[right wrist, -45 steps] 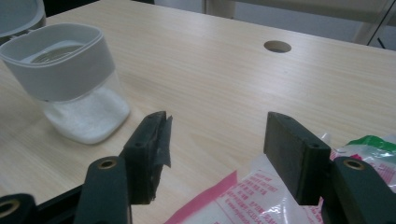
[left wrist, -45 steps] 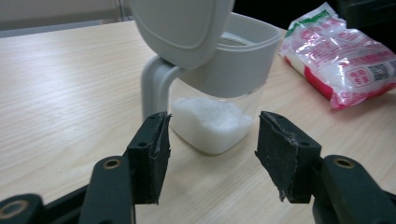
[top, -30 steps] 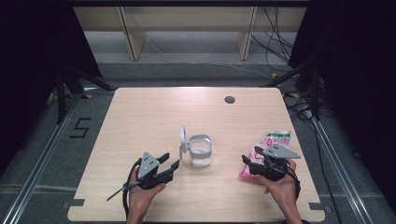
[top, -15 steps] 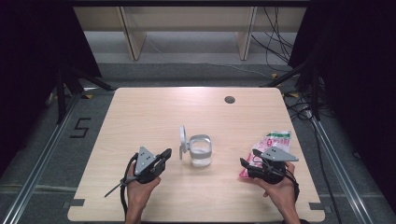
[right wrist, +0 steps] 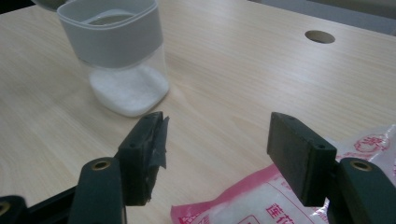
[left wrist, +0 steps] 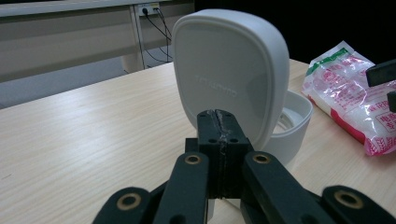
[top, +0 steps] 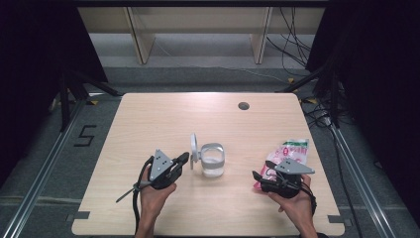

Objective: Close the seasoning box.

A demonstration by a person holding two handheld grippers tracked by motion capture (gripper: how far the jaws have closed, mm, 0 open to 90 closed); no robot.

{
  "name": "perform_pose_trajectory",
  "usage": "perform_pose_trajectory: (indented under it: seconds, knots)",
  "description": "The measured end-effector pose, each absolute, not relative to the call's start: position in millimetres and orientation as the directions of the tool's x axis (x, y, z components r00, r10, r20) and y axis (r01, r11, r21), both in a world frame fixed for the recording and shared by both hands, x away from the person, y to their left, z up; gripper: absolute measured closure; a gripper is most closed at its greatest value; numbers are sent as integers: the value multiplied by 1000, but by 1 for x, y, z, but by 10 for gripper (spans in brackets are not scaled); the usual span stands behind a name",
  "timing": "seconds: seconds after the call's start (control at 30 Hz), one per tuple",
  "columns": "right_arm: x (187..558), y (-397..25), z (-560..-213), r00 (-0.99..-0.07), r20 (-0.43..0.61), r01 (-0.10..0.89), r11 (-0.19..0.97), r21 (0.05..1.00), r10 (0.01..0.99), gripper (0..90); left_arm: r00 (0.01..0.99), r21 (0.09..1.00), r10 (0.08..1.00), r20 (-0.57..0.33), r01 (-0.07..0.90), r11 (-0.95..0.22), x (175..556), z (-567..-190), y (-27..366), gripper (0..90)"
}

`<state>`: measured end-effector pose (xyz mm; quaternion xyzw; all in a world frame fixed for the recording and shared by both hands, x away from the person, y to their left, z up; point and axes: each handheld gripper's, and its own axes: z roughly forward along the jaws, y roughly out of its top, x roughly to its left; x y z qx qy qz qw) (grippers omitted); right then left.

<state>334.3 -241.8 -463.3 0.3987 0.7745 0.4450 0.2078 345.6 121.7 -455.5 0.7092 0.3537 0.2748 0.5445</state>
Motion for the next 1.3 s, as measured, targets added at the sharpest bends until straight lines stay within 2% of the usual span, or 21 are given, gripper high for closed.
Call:
perform_pose_trajectory:
  seconds: [0.03,0.13,0.2,0.3,0.7,0.8,0.9,0.97,1.3]
  knots:
    - [337,-242,-464,-615,13,402,299,866,789,370,600,966,800,7,203,-160,346,-455,121,890]
    - [336,-242,-464,-616,-5,393,312,865,788,357,609,968,794,5,197,-157,347,-454,117,891]
    - [333,-240,-464,-607,27,417,289,861,794,355,611,966,792,15,197,-169,347,-454,116,890]
    - [335,-241,-466,-629,2,388,312,867,777,354,613,966,790,17,194,-172,347,-453,115,891]
    - [331,-241,-466,-620,10,406,310,860,784,355,615,966,789,15,195,-170,348,-450,112,891]
    - [332,-240,-468,-634,-3,379,313,871,773,355,618,965,786,23,190,-178,348,-449,111,891]
    - [328,-238,-468,-618,28,421,300,856,786,355,613,968,790,6,195,-159,346,-450,108,891]
    - [330,-240,-468,-633,-7,391,327,860,775,355,621,967,784,17,188,-170,347,-450,107,891]
    - [328,-238,-469,-635,20,410,314,856,773,356,634,964,773,29,186,-188,347,-450,98,890]
